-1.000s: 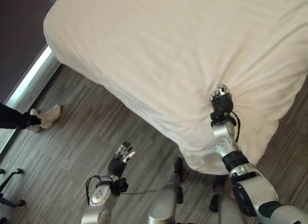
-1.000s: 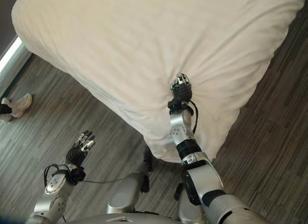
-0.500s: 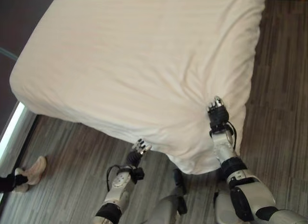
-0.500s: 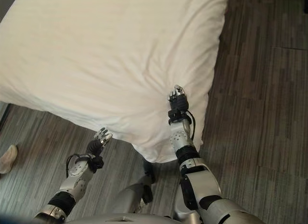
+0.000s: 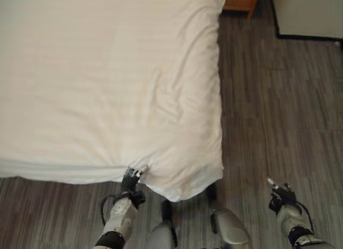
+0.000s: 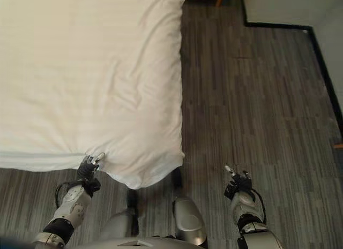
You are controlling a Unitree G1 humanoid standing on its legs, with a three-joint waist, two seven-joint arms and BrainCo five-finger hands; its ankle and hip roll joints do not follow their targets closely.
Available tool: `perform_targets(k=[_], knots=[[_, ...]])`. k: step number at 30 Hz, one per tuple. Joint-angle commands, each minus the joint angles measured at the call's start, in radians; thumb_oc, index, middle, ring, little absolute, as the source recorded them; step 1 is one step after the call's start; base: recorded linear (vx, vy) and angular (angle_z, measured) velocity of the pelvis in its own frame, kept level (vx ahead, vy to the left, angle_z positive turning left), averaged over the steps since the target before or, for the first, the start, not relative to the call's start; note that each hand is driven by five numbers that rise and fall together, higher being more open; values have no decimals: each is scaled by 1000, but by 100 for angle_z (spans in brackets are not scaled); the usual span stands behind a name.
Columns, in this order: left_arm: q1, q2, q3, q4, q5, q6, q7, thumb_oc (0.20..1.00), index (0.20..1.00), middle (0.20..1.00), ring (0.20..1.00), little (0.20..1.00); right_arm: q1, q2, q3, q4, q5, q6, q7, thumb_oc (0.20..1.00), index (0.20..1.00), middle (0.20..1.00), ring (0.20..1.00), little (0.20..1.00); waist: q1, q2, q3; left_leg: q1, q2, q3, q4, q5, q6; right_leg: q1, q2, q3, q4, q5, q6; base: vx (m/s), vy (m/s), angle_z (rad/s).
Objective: Making the bed.
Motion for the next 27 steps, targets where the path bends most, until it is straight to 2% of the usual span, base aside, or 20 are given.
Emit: perform_targets(k=[1, 3, 4, 5, 9, 10, 11, 13, 14, 15, 18, 20, 21, 22, 23, 24, 26, 27], knots=[[-64, -58, -76, -61, 62, -15, -84, 1000, 1000, 1000, 1000, 1000, -13, 20, 19, -18, -82, 5, 19, 1000, 1000, 1000, 1000, 1000, -33, 0, -77, 38, -69, 48, 98, -145, 90, -83, 14, -5, 11, -43, 20, -121, 262, 26], [-48, -56, -76, -56, 86, -4, -90, 1000, 1000, 1000, 1000, 1000, -7, 24, 39, -43, -128, 15, 29, 1000, 1000, 1000, 1000, 1000, -43, -13, -96, 86, -82, 62, 44, -133, 99, -79, 10, -2, 12, -24, 41, -158, 278, 6], [-6, -45, -69, -62, 116, 11, -100, 1000, 1000, 1000, 1000, 1000, 16, 33, 45, -100, -154, 21, 42, 1000, 1000, 1000, 1000, 1000, -50, -34, -105, 117, -95, 94, 8, -120, 108, -81, 8, 14, 19, 4, 71, -106, 148, -29], [-5, -45, -69, -62, 116, 11, -100, 1000, 1000, 1000, 1000, 1000, 17, 34, 45, -101, -154, 22, 41, 1000, 1000, 1000, 1000, 1000, -49, -35, -104, 119, -95, 95, 6, -119, 108, -80, 8, 15, 19, 4, 71, -136, 164, -38], [42, -33, -82, 10, 225, 53, -124, 1000, 1000, 1000, 1000, 1000, 44, 41, 54, -229, -180, 22, 61, 1000, 1000, 1000, 1000, 1000, -68, -64, -118, 161, -94, 162, -37, -100, 116, -83, 3, 16, 30, 43, 120, -132, 99, -44], [42, -34, -82, 10, 225, 53, -124, 1000, 1000, 1000, 1000, 1000, 44, 41, 54, -230, -180, 22, 60, 1000, 1000, 1000, 1000, 1000, -67, -64, -117, 162, -94, 162, -37, -100, 116, -82, 3, 16, 30, 43, 120, -258, 56, -79], [48, -40, -79, 98, 292, 72, -109, 1000, 1000, 1000, 1000, 1000, 70, 47, 67, -337, -201, 17, 67, 1000, 1000, 1000, 1000, 1000, -75, -58, -105, 164, -68, 200, -37, -81, 119, -100, 2, -34, 107, 31, 124, -309, 59, -55], [66, -45, -77, 110, 300, 82, -117, 1000, 1000, 1000, 1000, 1000, 89, 25, 66, -423, -223, 6, 62, 1000, 1000, 1000, 1000, 1000, -66, -35, -115, 160, -44, 249, -37, -68, 119, -76, -35, -162, 150, -38, 76, -268, 58, -54], [66, -45, -77, 110, 300, 82, -117, 1000, 1000, 1000, 1000, 1000, 89, 25, 66, -423, -223, 6, 62, 1000, 1000, 1000, 1000, 1000, -67, -36, -117, 157, -45, 249, -37, -67, 119, -78, -36, -162, 149, -37, 76, -228, 36, -141], [88, -51, -78, 104, 293, 85, -128, 1000, 1000, 1000, 1000, 1000, 113, 10, 62, -509, -248, 3, 68, 1000, 1000, 1000, 1000, 1000, -63, -23, -131, 150, -32, 284, -37, -57, 123, -49, -56, -194, 198, -73, 58, -213, 28, -163], [112, -58, -79, 85, 279, 87, -143, 1000, 1000, 1000, 1000, 1000, 133, -9, 64, -567, -276, 6, 79, 1000, 1000, 1000, 1000, 1000, -61, -11, -152, 141, -20, 312, -37, -50, 127, -11, -68, -177, 228, -91, 51, -150, -4, -102], [131, -64, -77, 25, 244, 90, -148, 1000, 1000, 1000, 1000, 1000, 163, -24, 59, -641, -309, 9, 87, 1000, 1000, 1000, 1000, 1000, -54, 7, -182, 123, 0, 357, -37, -34, 125, 34, -100, -156, 259, -90, 58, -151, -90, -35], [125, -65, -80, -20, 206, 87, -144, 1000, 1000, 1000, 1000, 1000, 166, -22, 65, -661, -316, 12, 83, 1000, 1000, 1000, 1000, 1000, -51, 16, -196, 118, 16, 389, -37, -25, 118, 49, -123, -177, 277, -83, 62, -54, -181, -68], [99, -56, -91, -90, 195, 77, -131, 1000, 1000, 1000, 1000, 1000, 165, -23, 80, -690, -327, 13, 87, 1000, 1000, 1000, 1000, 1000, -44, 17, -211, 123, 33, 444, -37, -16, 106, 69, -148, -241, 270, -78, 69, 33, -205, -100], [65, -56, -99, -118, 191, 74, -123, 1000, 1000, 1000, 1000, 1000, 165, -23, 94, -710, -328, 14, 95, 1000, 1000, 1000, 1000, 1000, -45, 20, -217, 137, 42, 462, -37, -32, 94, 83, -160, -278, 271, -94, 83, 61, -144, -110], [65, -56, -99, -119, 191, 75, -123, 1000, 1000, 1000, 1000, 1000, 165, -23, 94, -711, -328, 14, 95, 1000, 1000, 1000, 1000, 1000, -44, 20, -215, 139, 42, 462, -37, -32, 94, 85, -160, -278, 272, -95, 84, 57, -126, -124], [13, -20, -118, -238, 192, 44, -116, 1000, 1000, 1000, 1000, 1000, 144, -46, 113, -735, -326, 6, 109, 1000, 1000, 1000, 1000, 1000, -33, 23, -228, 146, 69, 533, -37, -16, 74, 99, -182, -407, 258, -109, 83, -2, -270, -193], [159, 100, -63, -737, 134, 28, -188, 1000, 1000, 1000, 1000, 1000, 166, -82, 50, -804, -311, -1, 118, 1000, 1000, 1000, 1000, 1000, 8, 23, -226, 149, 93, 564, -30, 4, 59, 116, -165, -475, 217, -143, 64, 53, -467, -173]])
